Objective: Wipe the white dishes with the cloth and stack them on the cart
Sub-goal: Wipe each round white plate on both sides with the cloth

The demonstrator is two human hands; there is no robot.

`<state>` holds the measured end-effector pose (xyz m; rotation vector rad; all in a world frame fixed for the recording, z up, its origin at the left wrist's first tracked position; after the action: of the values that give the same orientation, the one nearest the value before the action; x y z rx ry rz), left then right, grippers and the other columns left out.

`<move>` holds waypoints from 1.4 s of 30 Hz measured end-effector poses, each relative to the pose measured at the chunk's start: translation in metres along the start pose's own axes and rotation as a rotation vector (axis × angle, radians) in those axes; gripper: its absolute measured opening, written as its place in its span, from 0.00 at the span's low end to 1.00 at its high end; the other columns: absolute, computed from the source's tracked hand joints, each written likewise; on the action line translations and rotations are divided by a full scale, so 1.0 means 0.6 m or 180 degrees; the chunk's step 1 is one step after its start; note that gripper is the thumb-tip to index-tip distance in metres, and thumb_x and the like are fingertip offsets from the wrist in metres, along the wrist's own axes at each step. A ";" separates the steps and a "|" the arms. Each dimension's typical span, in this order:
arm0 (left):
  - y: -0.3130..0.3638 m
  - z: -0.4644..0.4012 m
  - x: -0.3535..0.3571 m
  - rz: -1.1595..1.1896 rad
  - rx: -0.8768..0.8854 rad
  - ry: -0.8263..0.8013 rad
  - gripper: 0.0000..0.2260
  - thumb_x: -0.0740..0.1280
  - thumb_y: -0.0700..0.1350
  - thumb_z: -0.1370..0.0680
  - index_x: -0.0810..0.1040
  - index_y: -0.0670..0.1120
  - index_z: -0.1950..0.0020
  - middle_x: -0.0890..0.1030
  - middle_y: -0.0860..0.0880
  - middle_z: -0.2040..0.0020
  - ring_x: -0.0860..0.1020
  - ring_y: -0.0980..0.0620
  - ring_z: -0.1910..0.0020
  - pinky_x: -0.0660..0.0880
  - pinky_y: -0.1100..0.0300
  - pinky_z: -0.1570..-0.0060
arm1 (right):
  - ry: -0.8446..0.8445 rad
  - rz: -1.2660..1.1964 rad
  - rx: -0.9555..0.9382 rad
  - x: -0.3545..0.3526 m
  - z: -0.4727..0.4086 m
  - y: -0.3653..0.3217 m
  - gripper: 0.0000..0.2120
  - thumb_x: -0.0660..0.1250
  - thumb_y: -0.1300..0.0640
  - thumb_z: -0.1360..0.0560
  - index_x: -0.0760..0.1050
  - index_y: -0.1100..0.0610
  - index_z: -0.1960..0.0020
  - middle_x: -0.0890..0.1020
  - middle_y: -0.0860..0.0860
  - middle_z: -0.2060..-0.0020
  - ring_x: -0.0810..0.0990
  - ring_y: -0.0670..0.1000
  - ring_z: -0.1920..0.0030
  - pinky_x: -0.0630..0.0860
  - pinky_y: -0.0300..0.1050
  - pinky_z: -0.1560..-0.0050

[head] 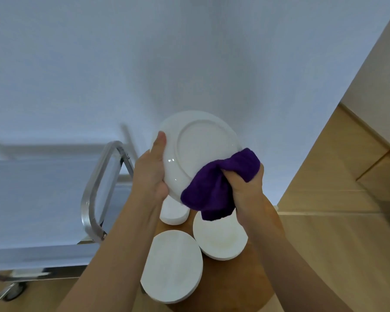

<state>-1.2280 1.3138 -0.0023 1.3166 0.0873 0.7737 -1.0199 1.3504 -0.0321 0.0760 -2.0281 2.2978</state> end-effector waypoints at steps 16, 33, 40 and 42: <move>0.003 0.033 0.013 -0.0517 0.0782 0.0054 0.10 0.68 0.56 0.25 0.79 0.51 0.58 0.84 0.55 0.65 0.83 0.55 0.66 0.76 0.64 0.72 | -0.0583 0.0962 -0.1221 0.104 0.033 -0.096 0.32 0.60 0.54 0.36 0.67 0.51 0.31 0.71 0.41 0.43 0.72 0.48 0.40 0.69 0.31 0.41; -0.050 0.011 -0.071 0.0210 0.0060 0.0593 0.12 0.69 0.57 0.26 0.78 0.50 0.52 0.85 0.55 0.64 0.83 0.54 0.63 0.77 0.62 0.72 | -0.0856 0.2532 -0.2606 0.070 0.121 0.028 0.15 0.74 0.63 0.39 0.80 0.61 0.52 0.82 0.56 0.52 0.79 0.58 0.48 0.75 0.49 0.45; 0.005 0.014 -0.077 -0.0589 0.0926 0.0411 0.09 0.67 0.57 0.24 0.77 0.53 0.58 0.82 0.62 0.69 0.80 0.64 0.70 0.72 0.72 0.76 | -0.0067 0.0254 0.1095 -0.056 0.027 0.137 0.09 0.65 0.61 0.31 0.75 0.56 0.50 0.79 0.55 0.58 0.78 0.56 0.56 0.75 0.48 0.59; 0.020 0.032 -0.045 -0.1694 0.1509 0.0230 0.11 0.69 0.56 0.26 0.74 0.55 0.66 0.79 0.57 0.74 0.77 0.62 0.73 0.69 0.75 0.75 | -0.0260 -0.0560 0.1370 -0.037 0.016 0.121 0.13 0.68 0.52 0.31 0.79 0.57 0.50 0.82 0.56 0.58 0.80 0.56 0.56 0.76 0.49 0.55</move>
<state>-1.2449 1.2834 0.0038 1.6114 0.6852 0.3485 -1.0044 1.3317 -0.1044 0.3613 -1.4516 2.6021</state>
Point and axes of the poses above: each hand's wrist, its own z-axis away from the middle knuckle, its own x-axis out of the palm, y = z × x, the point moved 9 cm from there along -z, towards the middle knuckle
